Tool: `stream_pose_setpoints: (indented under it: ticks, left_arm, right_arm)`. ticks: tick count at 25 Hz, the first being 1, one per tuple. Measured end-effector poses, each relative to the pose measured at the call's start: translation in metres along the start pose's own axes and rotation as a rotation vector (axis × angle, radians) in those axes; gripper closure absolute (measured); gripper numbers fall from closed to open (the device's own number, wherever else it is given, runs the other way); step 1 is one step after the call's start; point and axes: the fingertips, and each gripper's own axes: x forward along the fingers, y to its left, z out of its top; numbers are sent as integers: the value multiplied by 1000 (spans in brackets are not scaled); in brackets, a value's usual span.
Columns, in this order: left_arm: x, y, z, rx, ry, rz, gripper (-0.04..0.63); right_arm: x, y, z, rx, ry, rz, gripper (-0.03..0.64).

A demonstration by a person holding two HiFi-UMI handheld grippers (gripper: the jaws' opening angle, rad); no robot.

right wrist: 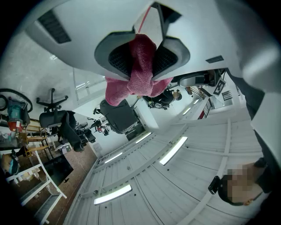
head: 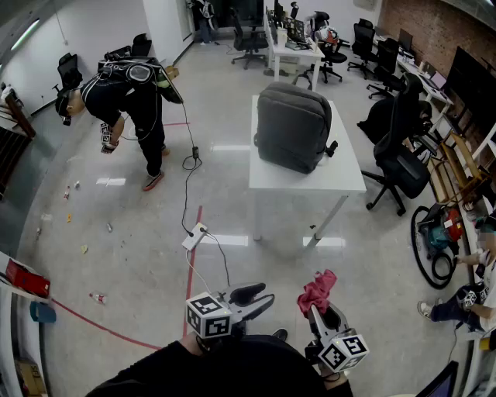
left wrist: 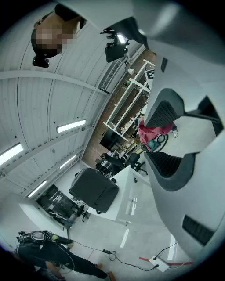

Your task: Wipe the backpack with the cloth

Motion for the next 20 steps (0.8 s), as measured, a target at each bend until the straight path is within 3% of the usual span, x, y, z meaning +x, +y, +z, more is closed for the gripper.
stream_pose_setpoints:
  ticks: [12, 20]
  left_arm:
    - [4, -1, -13, -13, 12, 25, 405]
    - [15, -14, -20, 9, 34, 34, 405]
  right_arm:
    - [-2, -3, -10, -9, 22, 29, 495]
    - [-17, -4, 2, -3, -55, 84, 495]
